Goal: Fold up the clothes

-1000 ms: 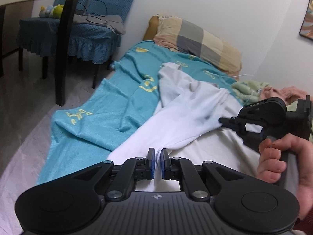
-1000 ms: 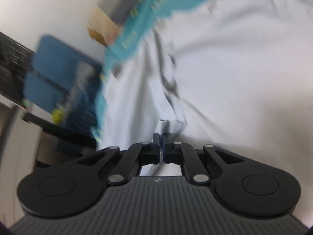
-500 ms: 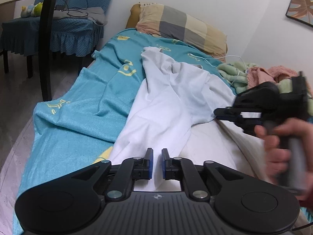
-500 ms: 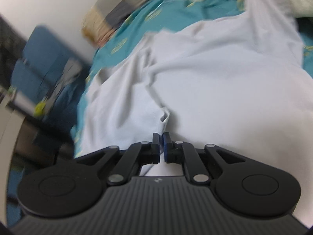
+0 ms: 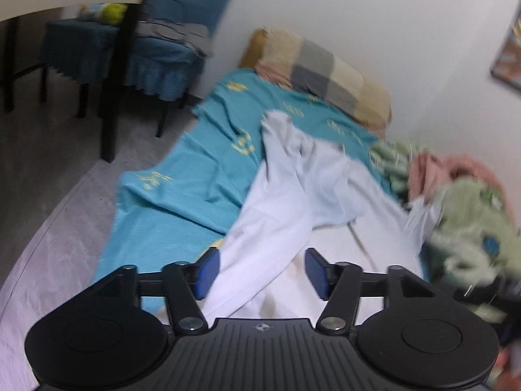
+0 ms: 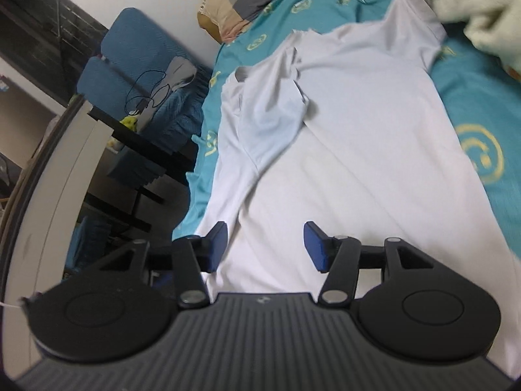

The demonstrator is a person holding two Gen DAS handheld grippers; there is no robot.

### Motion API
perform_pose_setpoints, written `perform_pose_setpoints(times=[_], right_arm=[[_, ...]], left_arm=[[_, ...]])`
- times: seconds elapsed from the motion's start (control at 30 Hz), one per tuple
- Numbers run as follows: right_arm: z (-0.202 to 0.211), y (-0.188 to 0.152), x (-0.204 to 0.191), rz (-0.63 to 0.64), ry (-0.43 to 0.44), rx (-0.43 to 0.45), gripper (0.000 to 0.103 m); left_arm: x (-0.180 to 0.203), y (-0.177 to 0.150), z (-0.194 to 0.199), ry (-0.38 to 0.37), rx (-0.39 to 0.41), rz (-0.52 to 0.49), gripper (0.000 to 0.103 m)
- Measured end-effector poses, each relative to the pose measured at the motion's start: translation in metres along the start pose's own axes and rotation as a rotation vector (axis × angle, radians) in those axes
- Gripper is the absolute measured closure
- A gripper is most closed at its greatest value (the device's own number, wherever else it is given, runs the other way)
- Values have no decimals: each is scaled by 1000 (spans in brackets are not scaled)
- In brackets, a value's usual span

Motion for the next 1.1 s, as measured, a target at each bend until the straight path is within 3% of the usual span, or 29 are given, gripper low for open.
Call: perform_pose_setpoints(times=[0.17, 0.33, 0.5, 0.57, 0.6, 0.73, 0.83, 0.9, 1.07, 1.1], right_arm=[[8, -4, 0, 39, -14, -10, 48], [4, -1, 4, -1, 33, -18, 48], [-3, 2, 10, -55, 58, -35, 48], [-7, 2, 11, -66, 60, -43, 48], [-8, 2, 10, -68, 59, -46, 48], [-16, 2, 9, -85, 61, -54, 48], [-22, 1, 8, -101, 65, -60, 48], [-26, 1, 7, -111, 67, -63, 48], [-30, -1, 8, -113, 48, -67, 48], [-29, 0, 9, -117, 46, -65, 48]], left_arm=[[-10, 10, 38, 13, -78, -54, 37], [-68, 23, 61, 51, -168, -95, 37], [-160, 20, 61, -2, -290, 110, 40], [-182, 8, 57, -12, -329, 118, 41], [-190, 2, 54, -23, -351, 121, 47], [-192, -18, 48, -138, -415, 72, 56], [-180, -26, 42, -207, -453, 16, 57], [-173, -28, 37, -212, -490, -29, 59], [-144, -37, 28, -180, -554, -206, 76], [-138, -39, 28, -173, -553, -247, 84]])
Point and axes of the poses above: each gripper's, at about its wrist camera, not at the fingertips, and z roughly against the way its jaws point, x to its right, y to its top, the point moved 4 cm from there along -z, roughly the way its jaws point, and after that the axes turned 8 degrees about z, right-handed, at the moved point
